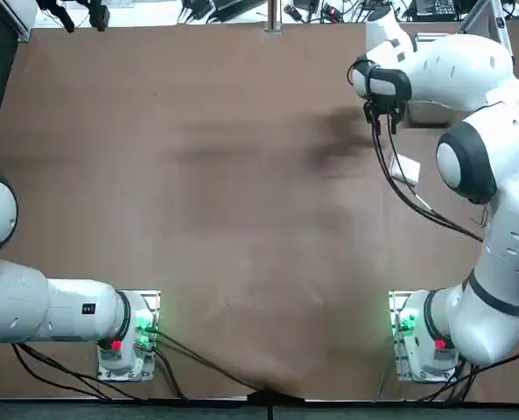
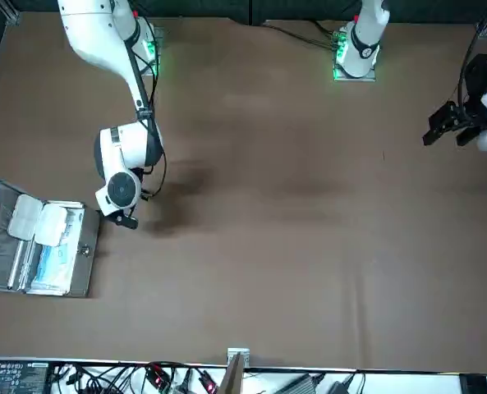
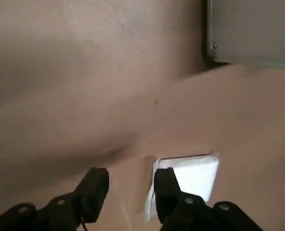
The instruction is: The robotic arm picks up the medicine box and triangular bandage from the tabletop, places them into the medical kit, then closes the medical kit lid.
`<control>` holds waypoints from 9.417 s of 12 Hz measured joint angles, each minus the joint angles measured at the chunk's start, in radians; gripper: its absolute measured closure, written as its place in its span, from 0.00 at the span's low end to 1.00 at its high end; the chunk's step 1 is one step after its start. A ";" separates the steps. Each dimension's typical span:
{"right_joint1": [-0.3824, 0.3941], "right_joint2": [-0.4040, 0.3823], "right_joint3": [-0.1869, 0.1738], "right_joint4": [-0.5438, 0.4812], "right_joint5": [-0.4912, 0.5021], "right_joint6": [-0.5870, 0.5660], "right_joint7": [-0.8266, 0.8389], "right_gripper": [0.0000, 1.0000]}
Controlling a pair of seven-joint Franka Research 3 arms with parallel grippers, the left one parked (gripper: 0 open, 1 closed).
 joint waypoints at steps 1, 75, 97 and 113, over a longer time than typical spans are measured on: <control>0.000 0.003 0.000 -0.011 0.000 0.015 0.011 0.41; -0.341 0.117 -0.041 0.520 -0.227 0.088 -0.369 0.00; -0.708 0.005 -0.046 0.523 0.308 -0.108 -0.973 0.98; -0.410 -0.075 -0.033 0.530 0.330 -0.290 -0.805 0.97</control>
